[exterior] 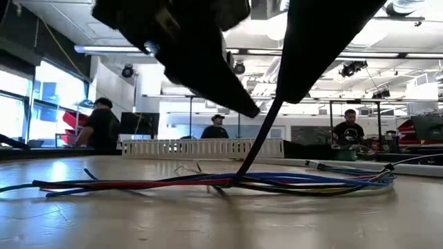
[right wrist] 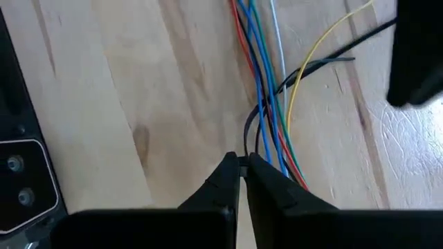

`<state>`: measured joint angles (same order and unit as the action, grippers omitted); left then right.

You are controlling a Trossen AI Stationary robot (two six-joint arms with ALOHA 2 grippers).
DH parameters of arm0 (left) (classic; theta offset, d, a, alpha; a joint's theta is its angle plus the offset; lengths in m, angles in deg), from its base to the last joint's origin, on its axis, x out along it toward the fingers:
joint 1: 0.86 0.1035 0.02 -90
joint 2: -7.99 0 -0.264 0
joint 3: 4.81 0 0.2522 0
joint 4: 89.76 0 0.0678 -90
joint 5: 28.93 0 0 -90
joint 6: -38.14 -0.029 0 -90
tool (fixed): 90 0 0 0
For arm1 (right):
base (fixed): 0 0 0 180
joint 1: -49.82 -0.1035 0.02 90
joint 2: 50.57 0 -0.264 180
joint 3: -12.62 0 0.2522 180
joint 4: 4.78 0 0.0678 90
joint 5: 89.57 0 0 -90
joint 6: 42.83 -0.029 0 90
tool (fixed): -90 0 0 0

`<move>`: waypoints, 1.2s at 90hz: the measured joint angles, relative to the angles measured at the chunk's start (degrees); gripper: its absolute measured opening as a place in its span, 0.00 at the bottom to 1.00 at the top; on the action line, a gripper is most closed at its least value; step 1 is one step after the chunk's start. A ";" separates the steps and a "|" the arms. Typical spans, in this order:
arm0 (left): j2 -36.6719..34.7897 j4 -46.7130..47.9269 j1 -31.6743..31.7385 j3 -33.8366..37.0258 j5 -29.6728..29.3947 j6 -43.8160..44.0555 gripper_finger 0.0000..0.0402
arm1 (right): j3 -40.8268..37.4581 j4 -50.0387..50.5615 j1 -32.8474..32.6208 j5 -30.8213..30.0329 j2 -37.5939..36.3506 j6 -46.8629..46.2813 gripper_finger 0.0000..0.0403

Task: Ziptie cables
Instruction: Wrap the wire cables with the black zip tie

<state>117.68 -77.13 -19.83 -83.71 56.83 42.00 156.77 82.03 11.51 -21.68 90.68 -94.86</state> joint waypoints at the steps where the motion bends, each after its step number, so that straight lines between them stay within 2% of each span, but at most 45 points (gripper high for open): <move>1: 0.21 -0.05 0.11 0.00 0.29 0.00 0.01 | 0.00 0.01 0.00 0.00 0.00 0.01 0.00; 20: 3.69 3.09 0.83 0.00 6.21 0.99 0.00 | 0.00 -0.04 0.00 -0.02 -0.02 0.02 0.00; 41: 1.76 13.75 -1.89 0.04 3.65 4.70 0.00 | 0.00 -0.20 0.02 -0.04 -0.02 1.09 0.00; 60: 1.76 16.84 -4.93 -0.04 3.19 8.70 0.00 | 0.00 -0.33 -0.02 -0.42 -0.02 1.06 0.00; 83: 1.26 17.71 -7.47 -0.02 6.42 13.63 0.00 | 0.00 -0.57 0.02 -1.28 -0.02 0.63 0.00; 94: 0.23 17.92 -8.91 0.11 1.75 13.59 0.00 | 0.00 -1.27 0.04 -1.21 -0.02 0.58 0.00; 108: -2.07 15.24 -13.09 0.07 -10.99 10.08 0.00 | 0.02 -1.29 1.07 1.84 -0.02 1.96 0.00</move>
<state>115.61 -61.88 -32.91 -83.64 45.83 52.08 156.78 80.74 12.58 -19.84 90.66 -92.90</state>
